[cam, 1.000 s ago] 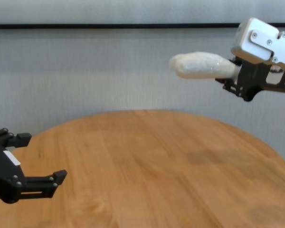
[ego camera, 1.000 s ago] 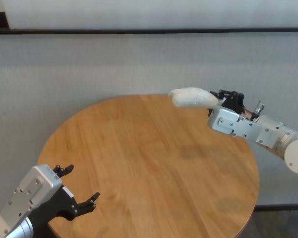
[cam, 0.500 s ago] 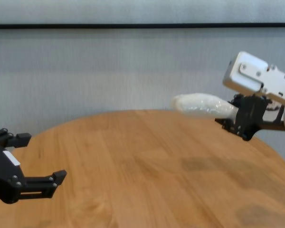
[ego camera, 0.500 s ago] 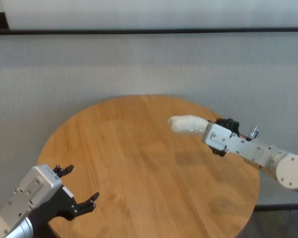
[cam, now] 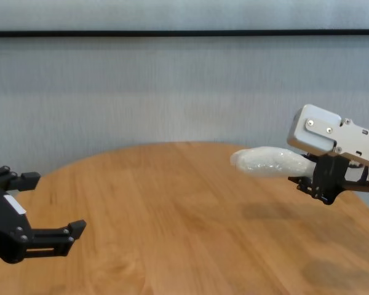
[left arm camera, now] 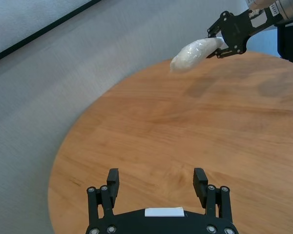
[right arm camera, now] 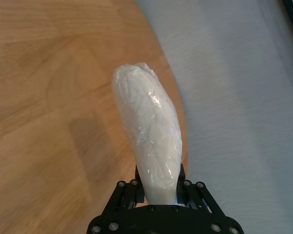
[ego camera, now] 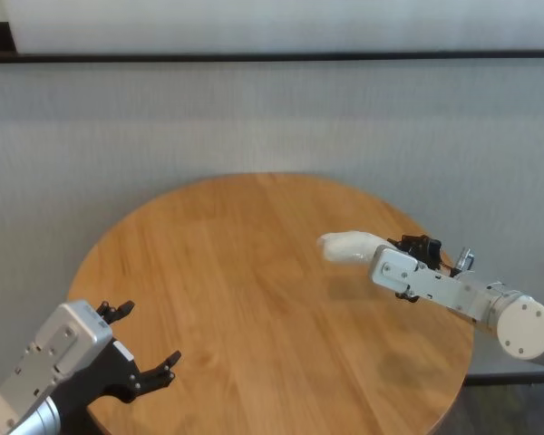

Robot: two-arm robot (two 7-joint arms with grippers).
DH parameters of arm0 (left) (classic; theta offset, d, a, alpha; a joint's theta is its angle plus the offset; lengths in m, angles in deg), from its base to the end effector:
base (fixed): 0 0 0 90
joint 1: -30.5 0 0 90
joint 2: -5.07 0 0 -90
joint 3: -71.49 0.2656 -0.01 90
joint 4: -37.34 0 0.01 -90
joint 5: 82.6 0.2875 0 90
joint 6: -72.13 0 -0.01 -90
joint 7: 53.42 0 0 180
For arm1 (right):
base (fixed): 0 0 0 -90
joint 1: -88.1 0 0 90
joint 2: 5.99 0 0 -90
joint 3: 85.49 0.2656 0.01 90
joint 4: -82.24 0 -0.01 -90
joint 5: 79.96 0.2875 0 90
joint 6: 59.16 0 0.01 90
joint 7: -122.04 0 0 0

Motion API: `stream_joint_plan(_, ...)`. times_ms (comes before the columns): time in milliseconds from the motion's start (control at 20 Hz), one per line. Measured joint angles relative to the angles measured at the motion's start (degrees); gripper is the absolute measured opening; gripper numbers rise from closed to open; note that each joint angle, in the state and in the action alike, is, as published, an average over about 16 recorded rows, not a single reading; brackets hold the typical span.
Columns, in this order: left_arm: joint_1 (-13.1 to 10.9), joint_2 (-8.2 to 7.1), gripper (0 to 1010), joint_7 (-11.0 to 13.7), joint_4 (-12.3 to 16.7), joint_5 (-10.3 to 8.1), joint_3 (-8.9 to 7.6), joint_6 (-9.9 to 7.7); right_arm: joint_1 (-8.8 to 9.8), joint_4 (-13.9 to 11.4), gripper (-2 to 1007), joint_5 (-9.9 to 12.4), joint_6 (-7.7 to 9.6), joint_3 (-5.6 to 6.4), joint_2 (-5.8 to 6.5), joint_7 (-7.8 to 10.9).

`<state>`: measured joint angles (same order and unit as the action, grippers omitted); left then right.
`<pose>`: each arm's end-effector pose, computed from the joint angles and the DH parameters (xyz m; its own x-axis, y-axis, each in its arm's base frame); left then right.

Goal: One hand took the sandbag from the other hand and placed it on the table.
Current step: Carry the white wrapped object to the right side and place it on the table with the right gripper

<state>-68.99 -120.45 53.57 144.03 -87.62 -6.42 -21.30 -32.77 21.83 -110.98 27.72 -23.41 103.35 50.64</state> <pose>0.2559 0.0597 -0.2366 0.5751 0.7120 0.4029 -0.8159 0.5349 0.2195 0.4249 -0.0225 -0.2564 0.5068 -0.3447 0.7901 0.8412 0.3981 -0.3659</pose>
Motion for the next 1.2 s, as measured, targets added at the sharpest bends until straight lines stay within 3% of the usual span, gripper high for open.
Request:
stream_joint_plan(600, 0.0, -0.01, 1002, 0.0, 0.0, 0.01, 0.0, -0.03, -1.87, 4.0, 331, -1.1, 0.33, -2.65, -0.1, -1.33)
stream_joint_plan(1200, 0.0, -0.01, 1002, 0.0, 0.0, 0.01, 0.0, -0.03, -3.14, 5.8, 331, 0.3, 2.09, -3.5, -0.51, 0.31)
